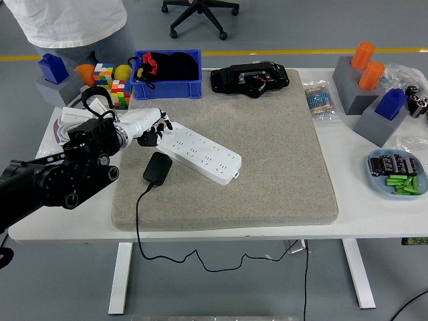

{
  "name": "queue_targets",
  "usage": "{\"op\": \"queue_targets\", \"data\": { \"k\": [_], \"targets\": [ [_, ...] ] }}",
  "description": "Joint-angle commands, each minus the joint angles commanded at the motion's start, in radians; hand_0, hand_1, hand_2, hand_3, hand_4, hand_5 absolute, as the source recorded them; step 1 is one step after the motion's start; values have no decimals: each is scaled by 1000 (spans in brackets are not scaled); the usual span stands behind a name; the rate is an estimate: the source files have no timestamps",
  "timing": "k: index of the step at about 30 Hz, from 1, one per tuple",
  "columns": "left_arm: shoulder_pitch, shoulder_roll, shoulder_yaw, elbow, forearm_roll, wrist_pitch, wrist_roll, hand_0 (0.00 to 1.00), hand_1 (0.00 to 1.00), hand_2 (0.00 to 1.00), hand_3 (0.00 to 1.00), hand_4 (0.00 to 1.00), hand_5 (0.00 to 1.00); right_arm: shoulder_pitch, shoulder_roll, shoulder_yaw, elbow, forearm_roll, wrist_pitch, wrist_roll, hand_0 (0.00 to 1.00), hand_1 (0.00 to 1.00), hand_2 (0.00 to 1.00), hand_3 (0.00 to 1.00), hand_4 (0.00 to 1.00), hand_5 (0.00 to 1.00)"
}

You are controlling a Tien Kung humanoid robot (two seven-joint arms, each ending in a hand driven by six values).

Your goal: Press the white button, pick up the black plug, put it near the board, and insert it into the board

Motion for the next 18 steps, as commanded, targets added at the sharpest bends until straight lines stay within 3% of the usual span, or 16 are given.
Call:
{"op": "queue_targets", "data": {
  "k": [18],
  "targets": [
    [-10, -43, 37, 65, -3, 3, 4, 2, 2, 106, 654, 2, 2, -1, 0, -11, 0, 2, 0, 0, 638, 551, 525, 545, 649, 330]
  ]
}}
